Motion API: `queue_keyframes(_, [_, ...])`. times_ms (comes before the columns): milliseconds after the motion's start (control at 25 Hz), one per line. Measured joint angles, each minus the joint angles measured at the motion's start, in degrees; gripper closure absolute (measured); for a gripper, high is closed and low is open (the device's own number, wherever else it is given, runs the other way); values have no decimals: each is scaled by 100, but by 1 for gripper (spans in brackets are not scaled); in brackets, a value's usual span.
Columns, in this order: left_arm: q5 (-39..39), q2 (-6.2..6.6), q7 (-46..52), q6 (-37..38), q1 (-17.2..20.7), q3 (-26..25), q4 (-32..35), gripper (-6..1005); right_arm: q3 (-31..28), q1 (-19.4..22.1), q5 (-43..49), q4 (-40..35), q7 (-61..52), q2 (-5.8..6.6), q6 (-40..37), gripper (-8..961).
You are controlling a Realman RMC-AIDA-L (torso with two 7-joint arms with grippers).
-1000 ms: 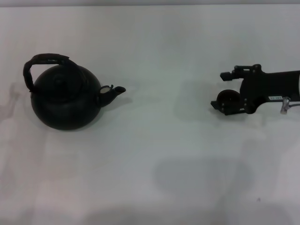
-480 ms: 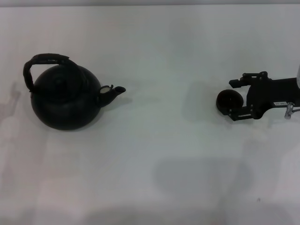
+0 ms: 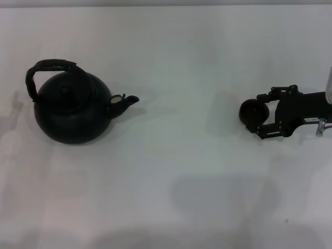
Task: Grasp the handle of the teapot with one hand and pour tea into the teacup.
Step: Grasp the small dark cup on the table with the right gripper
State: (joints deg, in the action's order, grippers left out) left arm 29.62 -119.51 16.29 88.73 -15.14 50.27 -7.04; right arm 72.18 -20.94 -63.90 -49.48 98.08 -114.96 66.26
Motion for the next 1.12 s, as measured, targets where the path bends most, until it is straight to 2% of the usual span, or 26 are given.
queue_keyframes(600, [0, -12, 6, 5, -24, 0, -47, 166, 138, -36, -44, 15, 1, -6, -96, 110])
queue_keyframes(1120, [0, 1, 6, 4, -33, 0, -5, 167, 130, -282, -36, 292, 1, -17, -159, 136])
